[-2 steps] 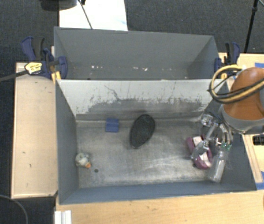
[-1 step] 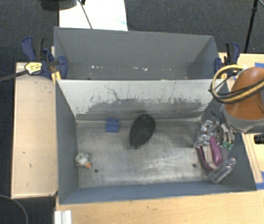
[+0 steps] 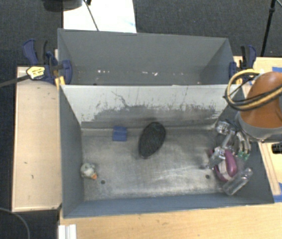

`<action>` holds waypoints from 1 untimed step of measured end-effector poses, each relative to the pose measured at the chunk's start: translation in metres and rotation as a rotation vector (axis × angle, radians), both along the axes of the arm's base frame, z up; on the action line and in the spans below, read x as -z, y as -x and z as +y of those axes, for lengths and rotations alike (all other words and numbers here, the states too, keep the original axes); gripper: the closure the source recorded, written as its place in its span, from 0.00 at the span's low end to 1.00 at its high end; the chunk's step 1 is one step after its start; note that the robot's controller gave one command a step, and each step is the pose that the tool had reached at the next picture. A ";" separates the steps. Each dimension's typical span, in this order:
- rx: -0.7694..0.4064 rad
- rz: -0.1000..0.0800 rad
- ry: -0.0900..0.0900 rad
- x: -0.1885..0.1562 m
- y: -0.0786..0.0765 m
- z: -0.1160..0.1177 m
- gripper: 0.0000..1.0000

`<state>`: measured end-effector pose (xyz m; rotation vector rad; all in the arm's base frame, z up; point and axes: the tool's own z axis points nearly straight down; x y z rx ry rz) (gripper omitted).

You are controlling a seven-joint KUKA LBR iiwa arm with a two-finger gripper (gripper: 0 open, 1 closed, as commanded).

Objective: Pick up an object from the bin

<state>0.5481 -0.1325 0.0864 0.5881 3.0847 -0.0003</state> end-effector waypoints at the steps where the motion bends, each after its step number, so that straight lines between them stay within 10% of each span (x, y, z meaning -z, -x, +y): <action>1: -0.003 0.000 0.000 0.000 0.000 0.000 1.00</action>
Offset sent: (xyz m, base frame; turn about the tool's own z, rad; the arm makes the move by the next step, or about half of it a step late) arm 0.0000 0.0000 0.0000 0.0000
